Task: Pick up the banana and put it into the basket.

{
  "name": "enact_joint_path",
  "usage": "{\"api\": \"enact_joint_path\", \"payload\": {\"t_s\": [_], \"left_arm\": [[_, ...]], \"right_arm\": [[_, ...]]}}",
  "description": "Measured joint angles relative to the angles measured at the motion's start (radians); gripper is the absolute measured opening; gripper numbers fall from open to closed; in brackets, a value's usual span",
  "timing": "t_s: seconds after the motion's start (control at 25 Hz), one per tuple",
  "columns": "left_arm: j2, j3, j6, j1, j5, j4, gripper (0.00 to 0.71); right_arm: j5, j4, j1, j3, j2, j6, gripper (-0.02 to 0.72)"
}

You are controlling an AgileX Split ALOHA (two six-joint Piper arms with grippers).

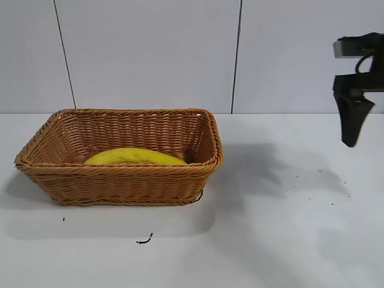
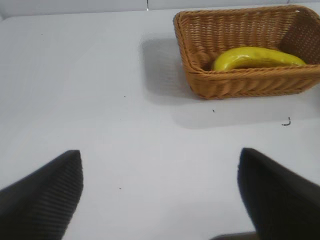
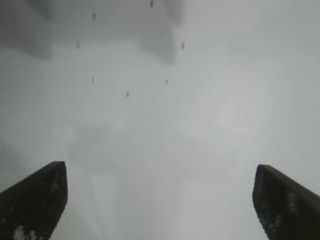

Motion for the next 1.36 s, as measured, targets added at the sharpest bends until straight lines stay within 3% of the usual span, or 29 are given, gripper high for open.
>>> {"api": "enact_joint_path", "payload": {"t_s": [0.36, 0.96, 1.36], "left_arm": [[0.0, 0.0, 0.0, 0.0, 0.0, 0.0, 0.635], [0.0, 0.0, 0.0, 0.0, 0.0, 0.0, 0.635], [0.0, 0.0, 0.0, 0.0, 0.0, 0.0, 0.635]], "right_arm": [[-0.181, 0.004, 0.0, 0.366, -0.554, -0.033, 0.689], [-0.19, 0.004, 0.0, 0.407, -1.371, -0.04, 0.689], [-0.19, 0.004, 0.0, 0.408, -1.446, -0.04, 0.689]]}}
